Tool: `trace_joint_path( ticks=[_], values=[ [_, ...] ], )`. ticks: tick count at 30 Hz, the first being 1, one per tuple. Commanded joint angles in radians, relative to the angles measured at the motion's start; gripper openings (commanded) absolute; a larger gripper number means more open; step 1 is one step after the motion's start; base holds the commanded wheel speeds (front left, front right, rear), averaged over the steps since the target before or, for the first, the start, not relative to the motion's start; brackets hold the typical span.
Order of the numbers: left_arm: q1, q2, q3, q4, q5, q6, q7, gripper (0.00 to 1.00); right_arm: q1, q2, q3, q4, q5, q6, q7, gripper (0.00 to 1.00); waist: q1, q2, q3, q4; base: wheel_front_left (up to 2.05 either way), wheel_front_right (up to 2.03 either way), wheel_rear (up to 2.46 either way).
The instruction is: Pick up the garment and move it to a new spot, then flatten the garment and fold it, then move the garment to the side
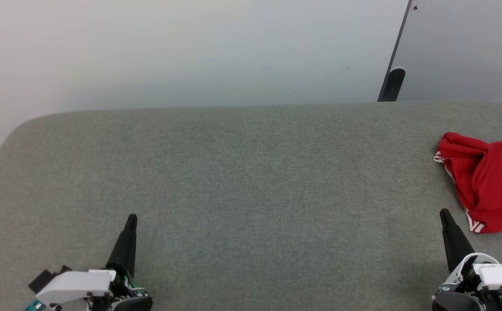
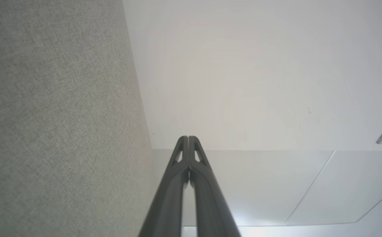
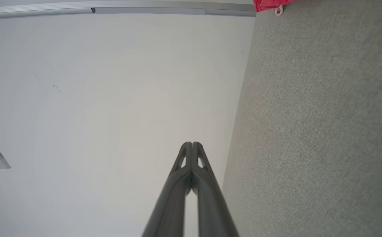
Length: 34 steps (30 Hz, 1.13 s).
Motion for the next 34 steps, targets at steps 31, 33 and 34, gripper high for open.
trace_joint_path(
  ticks=[31,33,34],
  values=[
    [-0.008,-0.002,0.002,0.001,-0.003,-0.004,0.003,0.00,-0.003,0.003,-0.001,-0.003,0.004,-0.001,0.002,0.00,0.0000,0.0000,0.000,0.000,0.00,0.00,0.00],
    [-0.008,-0.002,0.002,0.001,-0.003,-0.004,0.003,0.00,-0.003,0.003,0.000,-0.003,0.004,-0.001,0.002,0.00,0.0000,0.0000,0.000,0.000,0.00,0.00,0.00],
    [-0.008,-0.002,0.002,0.001,-0.003,-0.004,0.003,0.00,-0.003,0.003,0.000,-0.003,0.004,-0.001,0.002,0.00,0.0000,0.0000,0.000,0.000,0.00,0.00,0.00]
  ],
)
